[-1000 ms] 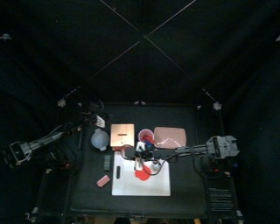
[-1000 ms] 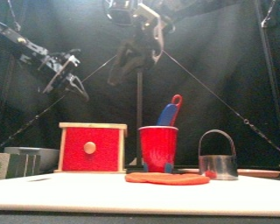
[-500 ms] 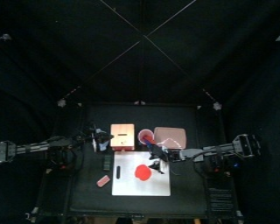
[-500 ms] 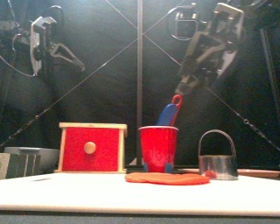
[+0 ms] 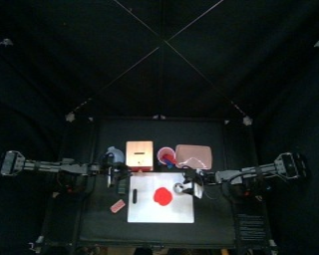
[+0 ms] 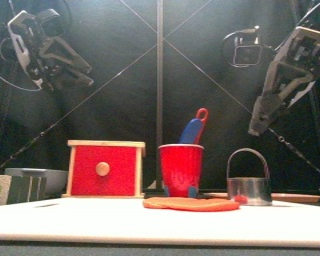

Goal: Get the cutter from the drawer then cut the dough then place the extra dough in the bowl
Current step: Cut the dough

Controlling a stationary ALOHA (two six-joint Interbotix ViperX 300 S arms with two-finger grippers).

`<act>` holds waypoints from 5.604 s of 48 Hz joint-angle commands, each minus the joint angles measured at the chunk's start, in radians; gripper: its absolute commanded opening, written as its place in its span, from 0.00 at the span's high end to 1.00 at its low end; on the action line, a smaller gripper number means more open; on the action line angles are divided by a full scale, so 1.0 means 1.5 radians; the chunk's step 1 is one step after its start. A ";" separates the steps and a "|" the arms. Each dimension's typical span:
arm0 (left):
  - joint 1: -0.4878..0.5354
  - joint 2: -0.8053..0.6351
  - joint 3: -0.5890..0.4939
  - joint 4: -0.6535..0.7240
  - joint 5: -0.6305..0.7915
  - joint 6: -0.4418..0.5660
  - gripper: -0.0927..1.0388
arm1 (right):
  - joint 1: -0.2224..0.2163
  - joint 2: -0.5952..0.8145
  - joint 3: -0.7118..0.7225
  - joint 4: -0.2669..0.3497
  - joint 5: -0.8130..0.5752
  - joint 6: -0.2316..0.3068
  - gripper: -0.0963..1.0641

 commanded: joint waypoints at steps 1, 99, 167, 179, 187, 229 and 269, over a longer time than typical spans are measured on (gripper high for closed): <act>-0.012 0.030 -0.018 0.003 -0.031 -0.004 0.22 | -0.001 -0.009 0.003 -0.004 -0.013 -0.001 0.18; -0.035 0.157 -0.041 -0.037 -0.102 -0.005 0.22 | 0.035 0.166 0.116 0.050 -0.426 -0.013 0.31; -0.036 0.235 -0.047 -0.028 -0.186 -0.004 0.22 | 0.034 0.157 0.076 0.043 -0.372 -0.013 0.36; -0.037 0.235 -0.045 -0.028 -0.186 -0.004 0.22 | 0.034 0.156 0.074 0.034 -0.372 -0.013 0.50; -0.037 0.237 -0.047 -0.028 -0.186 -0.003 0.22 | 0.033 0.147 0.063 0.033 -0.368 -0.013 0.50; -0.042 0.277 -0.055 -0.012 -0.186 -0.001 0.22 | 0.065 0.255 -0.118 -0.064 -0.422 -0.004 0.50; -0.042 0.278 -0.054 -0.013 -0.186 -0.001 0.22 | 0.080 0.301 -0.124 -0.105 -0.459 -0.002 0.50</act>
